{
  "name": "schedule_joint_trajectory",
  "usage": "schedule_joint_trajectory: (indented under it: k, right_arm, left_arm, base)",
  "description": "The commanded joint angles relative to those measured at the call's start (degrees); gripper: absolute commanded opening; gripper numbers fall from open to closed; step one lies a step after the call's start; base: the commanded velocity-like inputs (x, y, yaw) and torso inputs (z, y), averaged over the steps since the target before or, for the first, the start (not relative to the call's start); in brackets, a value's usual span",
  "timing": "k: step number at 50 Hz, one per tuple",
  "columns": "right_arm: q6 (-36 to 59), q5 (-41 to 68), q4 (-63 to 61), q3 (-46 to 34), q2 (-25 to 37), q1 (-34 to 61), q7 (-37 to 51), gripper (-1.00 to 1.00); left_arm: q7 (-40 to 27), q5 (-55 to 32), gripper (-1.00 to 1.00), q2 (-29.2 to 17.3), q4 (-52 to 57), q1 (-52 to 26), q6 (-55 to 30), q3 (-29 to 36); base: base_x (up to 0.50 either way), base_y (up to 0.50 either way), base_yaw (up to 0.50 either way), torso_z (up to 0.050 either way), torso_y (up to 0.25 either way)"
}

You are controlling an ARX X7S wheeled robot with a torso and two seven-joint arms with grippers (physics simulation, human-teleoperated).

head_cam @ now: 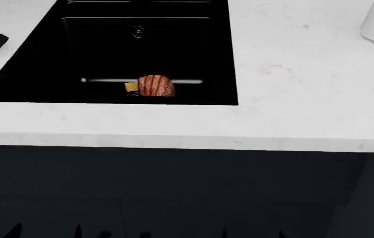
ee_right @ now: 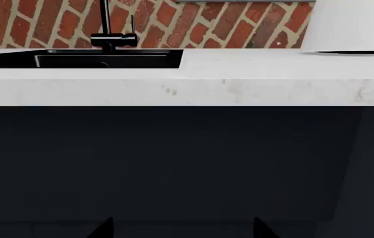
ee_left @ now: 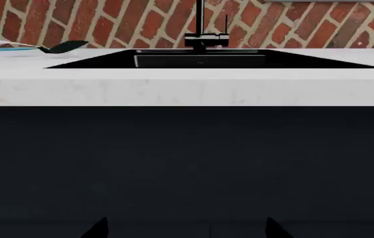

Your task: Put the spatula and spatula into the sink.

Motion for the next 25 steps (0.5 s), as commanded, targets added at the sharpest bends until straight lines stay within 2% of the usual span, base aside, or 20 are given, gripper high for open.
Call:
schedule_joint_trajectory:
  k: [1, 11, 25]
  right_arm:
    - [0.00, 0.54, 0.00, 0.00, 0.54, 0.00, 0.72, 1.00]
    - [-0.20, 1.79, -0.81, -2.85, 2.35, -0.87, 3.09, 1.00]
    - [0.06, 2.85, -1.46, -4.40, 3.47, -1.13, 4.34, 1.00]
  left_arm:
    - [-0.64, -0.56, 1.00, -0.57, 0.00, 0.00, 0.00, 0.64]
    - [-4.17, -2.94, 1.00, -2.23, 0.68, 0.52, 0.83, 1.83]
    - [-5.21, -4.09, 1.00, -3.67, 1.60, 1.07, 0.78, 3.27]
  base:
    - [0.00, 0.00, 0.00, 0.000, 0.000]
    - [0.00, 0.00, 0.00, 0.000, 0.000]
    - [0.00, 0.00, 0.00, 0.000, 0.000]
